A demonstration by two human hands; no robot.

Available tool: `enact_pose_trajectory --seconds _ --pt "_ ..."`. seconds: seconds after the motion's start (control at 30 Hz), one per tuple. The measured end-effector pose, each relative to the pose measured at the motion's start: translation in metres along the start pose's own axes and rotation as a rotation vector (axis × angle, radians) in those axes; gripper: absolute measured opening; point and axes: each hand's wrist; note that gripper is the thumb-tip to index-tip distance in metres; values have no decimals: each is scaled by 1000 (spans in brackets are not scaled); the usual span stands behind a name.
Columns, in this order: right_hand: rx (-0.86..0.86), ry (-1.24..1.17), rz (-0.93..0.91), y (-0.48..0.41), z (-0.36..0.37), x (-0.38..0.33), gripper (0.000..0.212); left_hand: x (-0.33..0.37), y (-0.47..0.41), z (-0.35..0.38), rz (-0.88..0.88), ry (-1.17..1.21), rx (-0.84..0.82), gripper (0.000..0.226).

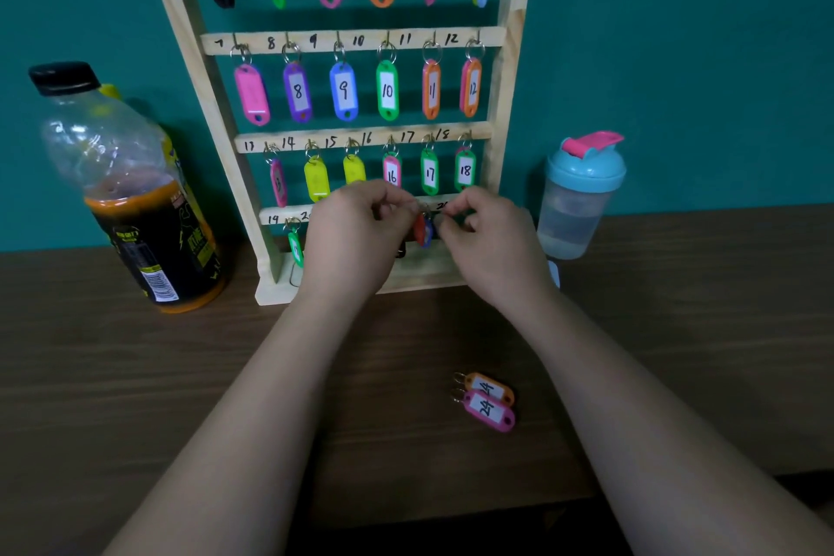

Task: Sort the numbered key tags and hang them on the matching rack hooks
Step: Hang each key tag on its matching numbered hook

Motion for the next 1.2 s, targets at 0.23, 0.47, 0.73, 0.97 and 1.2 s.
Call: enact_pose_trajectory --seconds 0.23,0.47,0.73,0.97,1.2 --pt "-26 -19 -25 15 -16 3 3 9 -4 12 -1 -68 12 10" --pt "-68 12 -54 24 -22 2 3 9 -2 14 3 -150 26 16" --pt "-226 74 -34 35 -29 -2 5 5 1 11 5 -152 46 6" --pt "-640 113 80 45 -44 1 3 12 23 -8 5 -112 -126 7" --pt "-900 163 73 52 -56 7 15 8 52 -17 -50 -151 -438 8"
Point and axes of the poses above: each hand's wrist, its own y-axis away from the middle knuckle, its own z-axis out of the palm, x = y × z, and after that the axes turned 2 degrees about -y, right-handed
